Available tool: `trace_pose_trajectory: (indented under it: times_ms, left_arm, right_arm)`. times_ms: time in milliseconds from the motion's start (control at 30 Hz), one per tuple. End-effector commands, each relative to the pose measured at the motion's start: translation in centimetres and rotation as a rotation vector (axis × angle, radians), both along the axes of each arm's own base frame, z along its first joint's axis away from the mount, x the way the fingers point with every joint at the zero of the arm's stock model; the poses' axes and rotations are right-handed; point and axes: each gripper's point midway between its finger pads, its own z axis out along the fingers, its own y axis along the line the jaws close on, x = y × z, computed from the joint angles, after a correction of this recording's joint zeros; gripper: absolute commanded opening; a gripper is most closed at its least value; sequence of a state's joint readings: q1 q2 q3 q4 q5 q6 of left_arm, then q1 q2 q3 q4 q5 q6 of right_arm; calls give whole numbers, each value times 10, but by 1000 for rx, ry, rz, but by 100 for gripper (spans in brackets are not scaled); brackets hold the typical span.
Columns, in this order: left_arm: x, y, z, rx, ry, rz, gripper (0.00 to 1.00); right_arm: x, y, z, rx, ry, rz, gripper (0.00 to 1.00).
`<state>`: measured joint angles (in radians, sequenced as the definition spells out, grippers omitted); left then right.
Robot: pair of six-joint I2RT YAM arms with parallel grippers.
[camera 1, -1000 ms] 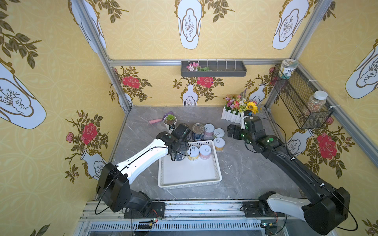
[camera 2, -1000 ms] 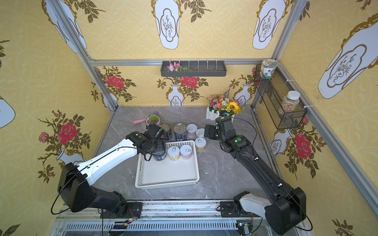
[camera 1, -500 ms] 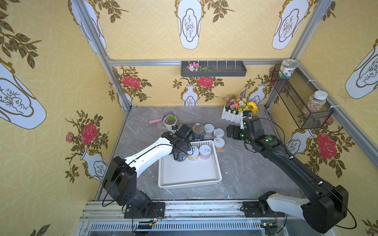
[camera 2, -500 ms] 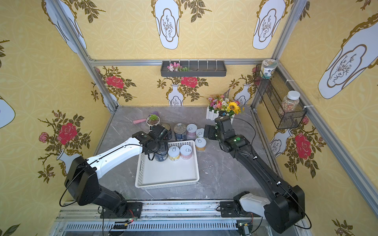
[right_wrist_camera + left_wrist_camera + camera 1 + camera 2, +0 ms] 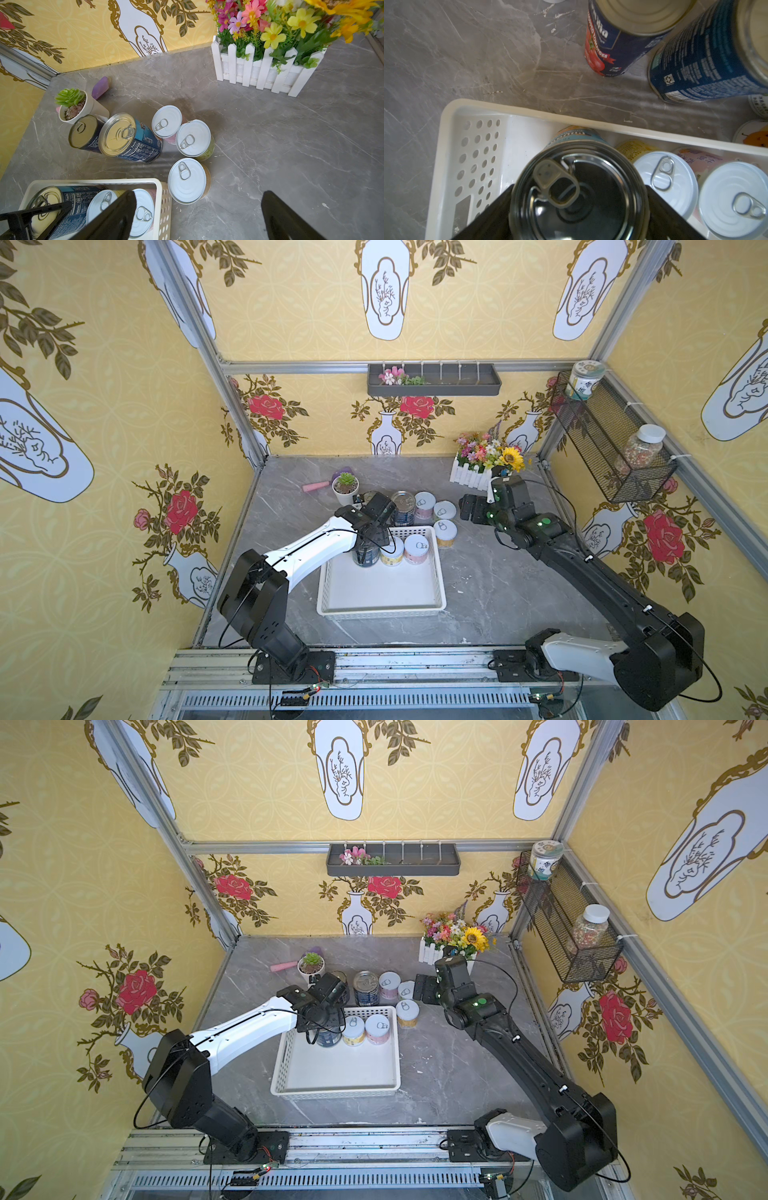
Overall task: Put the canned food in the basket
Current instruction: Place the canned food in the basket.
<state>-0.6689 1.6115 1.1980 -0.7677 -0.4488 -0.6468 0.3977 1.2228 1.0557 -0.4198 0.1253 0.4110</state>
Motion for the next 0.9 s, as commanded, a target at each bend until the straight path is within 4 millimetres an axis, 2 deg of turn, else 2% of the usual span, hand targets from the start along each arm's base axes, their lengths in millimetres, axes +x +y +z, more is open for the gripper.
trace_pose_trajectory:
  times_ms: [0,133,333,400,567,667,767,867]
  left_arm:
    - [8,1,-3,24,-23,10,89]
    - [9,2,-2,31,-25,16,100]
    - [6,4,20,-19,-82,13,100]
    - [4,10,41,-34,-148,29,100]
    - [-15,36,115,-172,-451,59,100]
    - [-32,57,137,-267,-620,78,100]
    - [-50,83,158,-332,-758,142,100]
    - [-63,109,169,-341,-821,233,100]
  right_arm:
    - [4,3,7,7,-26,14,97]
    - [4,4,7,8,-28,15,97]
    - [3,7,6,16,-31,34,97]
    - [2,9,8,25,-41,43,97]
    - [2,25,10,77,-57,113,97]
    - [5,46,22,120,-56,191,97]
    - [7,69,37,88,-58,234,97]
    - [10,90,35,28,-33,251,97]
